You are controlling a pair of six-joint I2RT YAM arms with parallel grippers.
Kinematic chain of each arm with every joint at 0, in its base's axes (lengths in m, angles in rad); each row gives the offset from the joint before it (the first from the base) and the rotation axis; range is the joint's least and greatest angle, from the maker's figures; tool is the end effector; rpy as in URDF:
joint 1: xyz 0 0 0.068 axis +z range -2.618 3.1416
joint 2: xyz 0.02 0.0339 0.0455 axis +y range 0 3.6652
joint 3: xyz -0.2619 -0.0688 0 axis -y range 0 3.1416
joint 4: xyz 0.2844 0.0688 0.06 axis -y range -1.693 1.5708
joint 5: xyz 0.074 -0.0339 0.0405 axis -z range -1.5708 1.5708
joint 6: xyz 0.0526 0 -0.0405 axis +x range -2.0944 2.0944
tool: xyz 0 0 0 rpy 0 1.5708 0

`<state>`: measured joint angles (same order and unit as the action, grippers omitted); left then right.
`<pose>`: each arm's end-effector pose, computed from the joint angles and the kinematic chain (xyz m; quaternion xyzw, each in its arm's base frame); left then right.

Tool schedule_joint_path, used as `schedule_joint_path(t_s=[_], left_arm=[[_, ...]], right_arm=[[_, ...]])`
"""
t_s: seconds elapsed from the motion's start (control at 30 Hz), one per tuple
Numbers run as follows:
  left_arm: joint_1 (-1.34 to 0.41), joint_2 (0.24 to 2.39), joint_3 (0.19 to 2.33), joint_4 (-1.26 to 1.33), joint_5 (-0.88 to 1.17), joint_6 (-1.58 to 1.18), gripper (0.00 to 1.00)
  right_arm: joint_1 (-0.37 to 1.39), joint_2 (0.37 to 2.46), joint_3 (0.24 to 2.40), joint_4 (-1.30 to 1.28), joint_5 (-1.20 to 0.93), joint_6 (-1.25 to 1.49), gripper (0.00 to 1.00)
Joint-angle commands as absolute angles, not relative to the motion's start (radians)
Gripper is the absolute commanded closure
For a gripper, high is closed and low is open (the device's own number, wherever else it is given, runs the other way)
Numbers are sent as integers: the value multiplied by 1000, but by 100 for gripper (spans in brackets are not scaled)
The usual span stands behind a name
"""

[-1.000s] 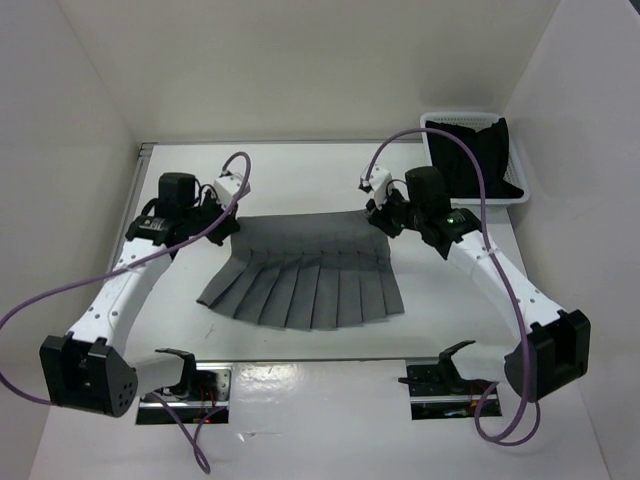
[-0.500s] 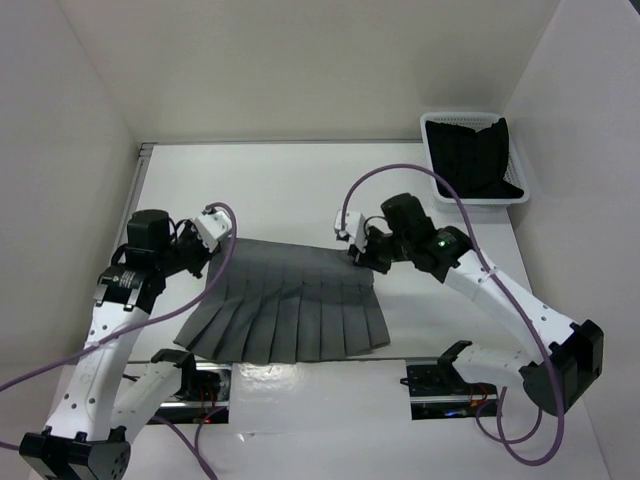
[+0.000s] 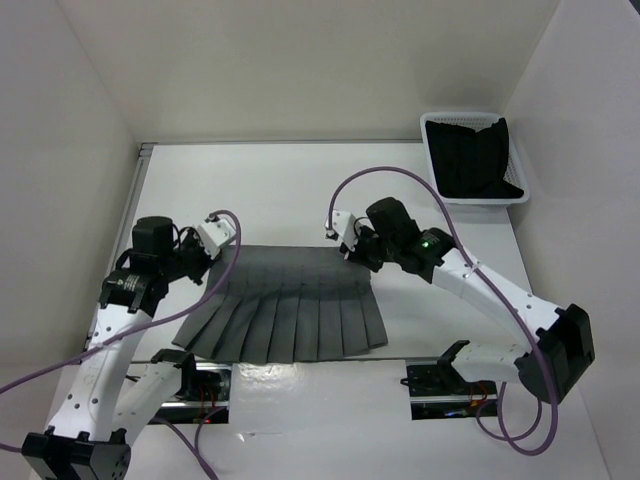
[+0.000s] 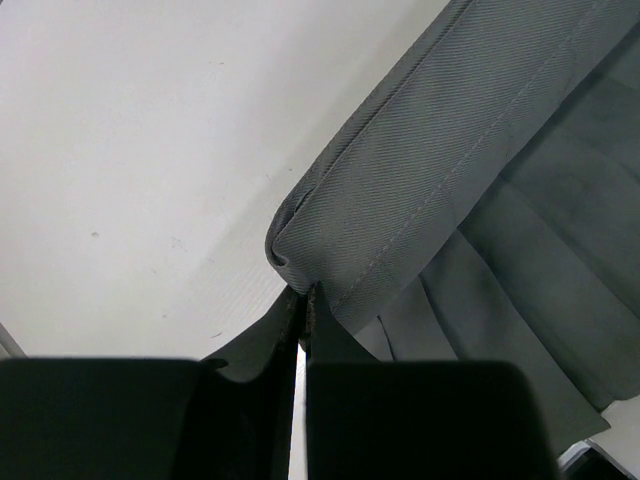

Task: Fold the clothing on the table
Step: Fold the skirt

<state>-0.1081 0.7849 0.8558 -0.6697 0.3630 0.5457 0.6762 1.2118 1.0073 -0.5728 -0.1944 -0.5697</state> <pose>0.2126 -0.0419 0.3092 0.3591 0.7966 -0.0561 0.4831 0.2340 0.2008 0.2716 -0.5660 0.7237 0.1099 0.3793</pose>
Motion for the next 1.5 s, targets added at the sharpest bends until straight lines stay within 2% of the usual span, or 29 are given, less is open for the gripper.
schedule_joint_path(t_s=[0.0,0.2,0.43,0.6,0.87,1.03,1.27,1.37,1.47], left_arm=[[-94,811,845,-597,293,565,100],[-94,1000,871,-463,247,493,100],[-94,1389,1136,-433,238,402,100],[-94,1520,1336,-423,229,353,100],[-94,1654,1454,-393,192,279,100],[-94,1596,1437,-405,189,303,100],[-94,1331,1215,-454,239,451,100],[-94,1197,1109,-489,262,530,91],[-94,1048,1004,-515,275,621,73]], right_arm=[[643,1258,1003,-543,-71,-563,100],[482,1360,1058,-388,-23,-563,100],[362,1574,1248,-299,34,-581,100],[330,1686,1379,-265,74,-581,100],[311,1778,1477,-187,146,-546,100],[311,1724,1477,-227,94,-541,100],[434,1470,1300,-428,-72,-679,100],[507,1314,1218,-527,-136,-751,100],[592,1243,1158,-639,-198,-800,100]])
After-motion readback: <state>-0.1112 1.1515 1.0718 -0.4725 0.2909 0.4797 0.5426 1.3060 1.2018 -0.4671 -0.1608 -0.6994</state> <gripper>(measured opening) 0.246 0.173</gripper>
